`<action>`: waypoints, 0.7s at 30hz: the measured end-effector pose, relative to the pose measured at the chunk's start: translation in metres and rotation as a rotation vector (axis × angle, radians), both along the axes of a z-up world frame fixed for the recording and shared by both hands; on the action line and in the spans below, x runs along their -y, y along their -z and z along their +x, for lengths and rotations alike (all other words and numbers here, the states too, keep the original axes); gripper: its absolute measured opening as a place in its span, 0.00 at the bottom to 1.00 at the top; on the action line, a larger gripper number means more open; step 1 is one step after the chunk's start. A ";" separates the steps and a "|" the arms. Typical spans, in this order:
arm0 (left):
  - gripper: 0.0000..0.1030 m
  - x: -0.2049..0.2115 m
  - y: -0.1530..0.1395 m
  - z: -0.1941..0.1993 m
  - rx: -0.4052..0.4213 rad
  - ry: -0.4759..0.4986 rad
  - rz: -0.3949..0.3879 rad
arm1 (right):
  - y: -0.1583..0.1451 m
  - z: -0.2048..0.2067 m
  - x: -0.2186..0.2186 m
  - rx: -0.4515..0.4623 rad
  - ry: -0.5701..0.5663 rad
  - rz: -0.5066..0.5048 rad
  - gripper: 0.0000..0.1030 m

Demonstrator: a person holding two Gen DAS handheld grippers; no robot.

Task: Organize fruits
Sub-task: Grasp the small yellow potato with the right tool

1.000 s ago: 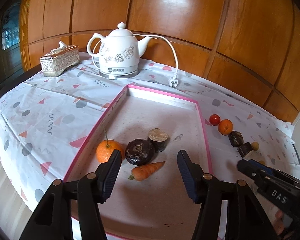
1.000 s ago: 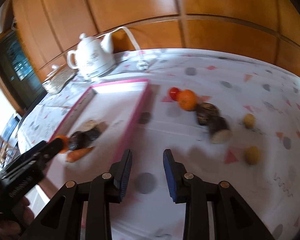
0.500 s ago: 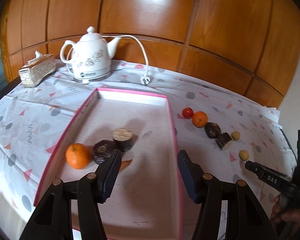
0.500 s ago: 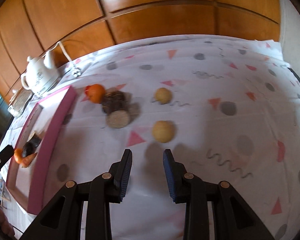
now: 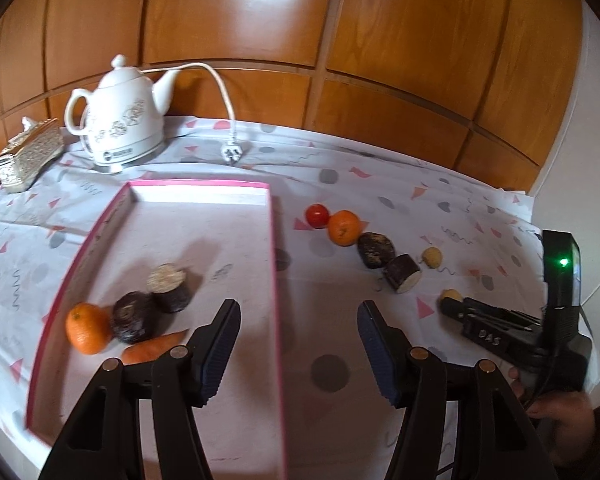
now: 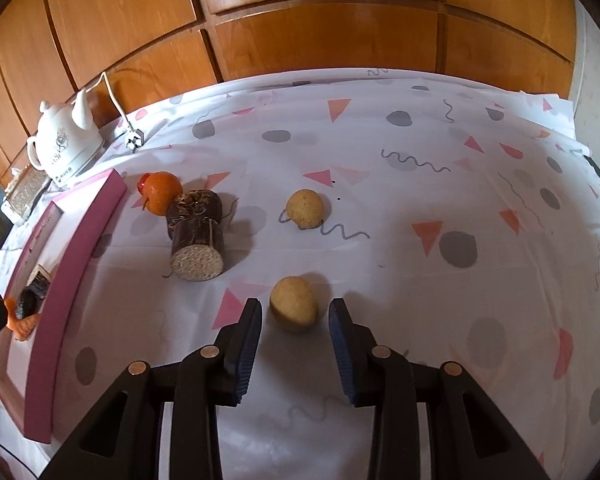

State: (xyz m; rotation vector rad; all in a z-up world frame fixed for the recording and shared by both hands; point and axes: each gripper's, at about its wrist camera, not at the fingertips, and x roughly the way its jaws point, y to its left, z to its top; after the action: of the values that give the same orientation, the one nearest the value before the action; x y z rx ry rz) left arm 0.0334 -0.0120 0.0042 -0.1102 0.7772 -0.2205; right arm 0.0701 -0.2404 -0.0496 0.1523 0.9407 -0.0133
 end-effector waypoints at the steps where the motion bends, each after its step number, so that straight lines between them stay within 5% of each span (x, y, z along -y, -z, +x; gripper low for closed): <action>1: 0.60 0.004 0.000 0.002 -0.003 0.008 0.001 | 0.001 0.001 0.000 0.003 -0.005 -0.006 0.34; 4: 0.60 0.016 0.004 0.009 -0.020 0.028 -0.001 | 0.002 0.003 -0.001 0.013 -0.028 -0.036 0.25; 15: 0.60 0.061 0.020 0.038 -0.070 0.059 -0.016 | 0.003 -0.002 0.004 0.055 -0.005 -0.188 0.25; 21: 0.60 0.084 0.030 0.055 -0.110 0.069 -0.039 | 0.004 -0.002 0.009 0.062 0.004 -0.178 0.25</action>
State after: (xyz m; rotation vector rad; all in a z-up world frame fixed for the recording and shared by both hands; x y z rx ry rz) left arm 0.0884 -0.0959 -0.0262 -0.1329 0.8877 -0.2972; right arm 0.0679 -0.2490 -0.0537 -0.0105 0.8729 -0.0953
